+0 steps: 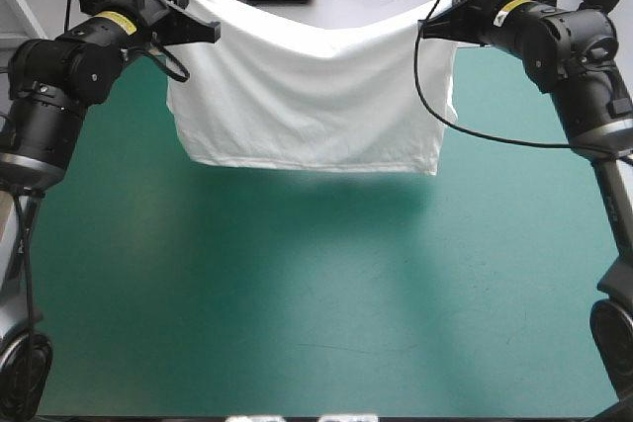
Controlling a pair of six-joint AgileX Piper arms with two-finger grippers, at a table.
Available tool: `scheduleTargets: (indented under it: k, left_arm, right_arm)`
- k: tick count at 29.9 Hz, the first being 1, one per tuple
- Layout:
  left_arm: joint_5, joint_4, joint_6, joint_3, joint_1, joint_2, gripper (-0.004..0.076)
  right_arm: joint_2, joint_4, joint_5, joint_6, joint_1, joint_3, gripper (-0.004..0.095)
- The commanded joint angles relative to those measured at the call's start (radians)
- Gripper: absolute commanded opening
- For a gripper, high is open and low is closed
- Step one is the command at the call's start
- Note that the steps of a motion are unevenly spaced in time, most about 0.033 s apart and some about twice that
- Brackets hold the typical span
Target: Fold the cloth
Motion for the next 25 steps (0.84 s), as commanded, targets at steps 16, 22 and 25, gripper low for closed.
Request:
scheduleTargets:
  k: [16, 22, 25]
  left_arm:
    - [-0.191, 0.002, -0.052, 0.214, 0.001, 0.070, -0.0009]
    - [-0.134, -0.045, -0.089, 0.455, 0.001, -0.010, -0.0009]
    - [-0.086, -0.047, -0.092, 0.546, -0.001, -0.068, -0.0009]
  right_arm:
    - [0.129, 0.195, 0.075, -0.052, -0.077, 0.000, -0.0017]
    - [0.080, 0.259, 0.147, -0.103, -0.080, 0.202, -0.0017]
    - [0.028, 0.256, 0.173, -0.118, -0.080, 0.357, -0.0017]
